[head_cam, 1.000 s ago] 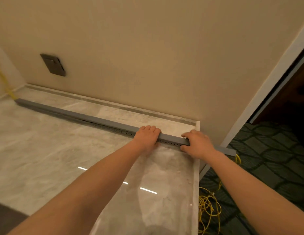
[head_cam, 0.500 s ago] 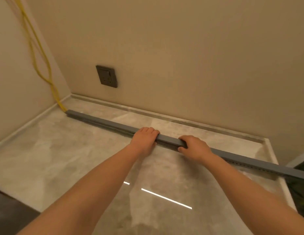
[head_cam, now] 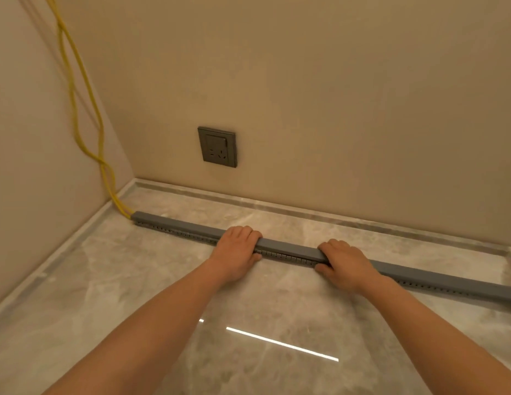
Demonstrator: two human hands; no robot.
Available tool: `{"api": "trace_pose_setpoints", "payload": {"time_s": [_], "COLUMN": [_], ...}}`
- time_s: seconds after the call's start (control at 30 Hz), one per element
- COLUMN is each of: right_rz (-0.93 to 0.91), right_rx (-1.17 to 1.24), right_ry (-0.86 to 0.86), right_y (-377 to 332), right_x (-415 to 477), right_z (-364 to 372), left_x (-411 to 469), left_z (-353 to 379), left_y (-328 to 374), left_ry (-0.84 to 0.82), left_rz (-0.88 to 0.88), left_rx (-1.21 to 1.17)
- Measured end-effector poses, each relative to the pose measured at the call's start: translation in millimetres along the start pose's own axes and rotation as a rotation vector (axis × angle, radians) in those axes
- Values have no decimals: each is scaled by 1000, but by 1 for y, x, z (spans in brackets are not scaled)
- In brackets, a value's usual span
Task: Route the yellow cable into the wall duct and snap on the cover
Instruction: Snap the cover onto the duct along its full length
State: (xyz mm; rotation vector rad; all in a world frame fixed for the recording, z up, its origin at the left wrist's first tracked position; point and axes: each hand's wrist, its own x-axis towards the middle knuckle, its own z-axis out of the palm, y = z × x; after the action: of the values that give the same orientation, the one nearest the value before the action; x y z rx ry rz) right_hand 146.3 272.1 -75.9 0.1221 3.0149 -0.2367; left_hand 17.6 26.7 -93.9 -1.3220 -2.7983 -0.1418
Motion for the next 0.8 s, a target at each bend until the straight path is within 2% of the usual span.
{"api": "trace_pose_setpoints", "payload": {"time_s": [0.13, 0.8], "right_rz": [25, 38], "right_rx": [31, -48], "right_ry": [-23, 207], "right_y": [8, 18], "right_x": [1, 67], "right_z": [-9, -36], "left_x": [3, 87], "left_z": [0, -28], "left_y": [-8, -55], "left_ry": [13, 86], "left_rz": [5, 85], "left_rx": [40, 165]}}
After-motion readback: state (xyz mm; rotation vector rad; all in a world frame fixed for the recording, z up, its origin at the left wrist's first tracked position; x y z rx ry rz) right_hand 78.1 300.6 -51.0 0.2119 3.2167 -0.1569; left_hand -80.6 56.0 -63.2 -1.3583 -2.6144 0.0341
